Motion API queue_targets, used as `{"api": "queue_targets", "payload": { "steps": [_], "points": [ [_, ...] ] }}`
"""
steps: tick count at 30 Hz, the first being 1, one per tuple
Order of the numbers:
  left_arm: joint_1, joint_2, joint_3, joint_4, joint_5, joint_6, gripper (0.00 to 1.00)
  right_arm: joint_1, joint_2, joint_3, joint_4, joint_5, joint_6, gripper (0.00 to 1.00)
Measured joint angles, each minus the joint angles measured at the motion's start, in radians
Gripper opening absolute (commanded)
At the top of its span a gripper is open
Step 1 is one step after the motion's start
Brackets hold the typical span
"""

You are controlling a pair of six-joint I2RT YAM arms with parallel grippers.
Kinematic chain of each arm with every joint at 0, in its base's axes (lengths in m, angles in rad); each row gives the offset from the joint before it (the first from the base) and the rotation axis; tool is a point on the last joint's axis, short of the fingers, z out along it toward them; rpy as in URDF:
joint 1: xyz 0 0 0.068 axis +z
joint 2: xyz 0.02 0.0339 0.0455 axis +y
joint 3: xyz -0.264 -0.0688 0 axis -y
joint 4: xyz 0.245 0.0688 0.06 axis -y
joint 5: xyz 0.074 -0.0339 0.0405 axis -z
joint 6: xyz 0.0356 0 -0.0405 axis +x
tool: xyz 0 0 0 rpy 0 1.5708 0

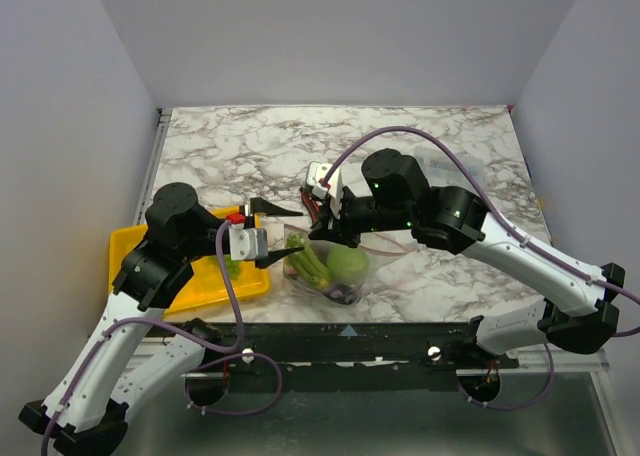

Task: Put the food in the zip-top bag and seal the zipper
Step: Zip the zipper food storage bag at the center of the board.

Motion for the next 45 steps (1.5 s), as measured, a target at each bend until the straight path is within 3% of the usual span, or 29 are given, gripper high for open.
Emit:
{"api": "queue_targets", "payload": {
  "steps": [6, 13, 16, 20, 23, 32, 45],
  "points": [
    [-0.063, 0.087, 0.089, -0.126, -0.008, 0.052, 0.53, 0.0, 0.002, 0.004, -0.008, -0.009, -0.002, 0.0],
    [-0.09, 0.151, 0.127, -0.238, -0.053, 0.101, 0.43, 0.0, 0.005, 0.019, -0.026, -0.018, -0.002, 0.0],
    [-0.1, 0.151, 0.127, -0.259, -0.07, 0.113, 0.34, 0.0, 0.006, 0.019, -0.027, -0.02, -0.002, 0.0],
    [-0.104, 0.157, 0.128, -0.261, -0.092, 0.119, 0.11, 0.0, 0.006, 0.019, -0.03, -0.025, -0.002, 0.0],
    [-0.104, 0.162, 0.128, -0.26, -0.106, 0.118, 0.0, 0.0, 0.006, 0.019, -0.034, -0.026, -0.002, 0.0],
    [-0.114, 0.115, 0.084, -0.208, -0.175, 0.109, 0.0, 0.0, -0.027, -0.015, -0.028, 0.005, 0.002, 0.0],
    [-0.055, 0.039, -0.002, -0.06, -0.216, 0.081, 0.0, 0.0, -0.342, -0.243, -0.034, 0.134, 0.072, 0.0]
  ]
}}
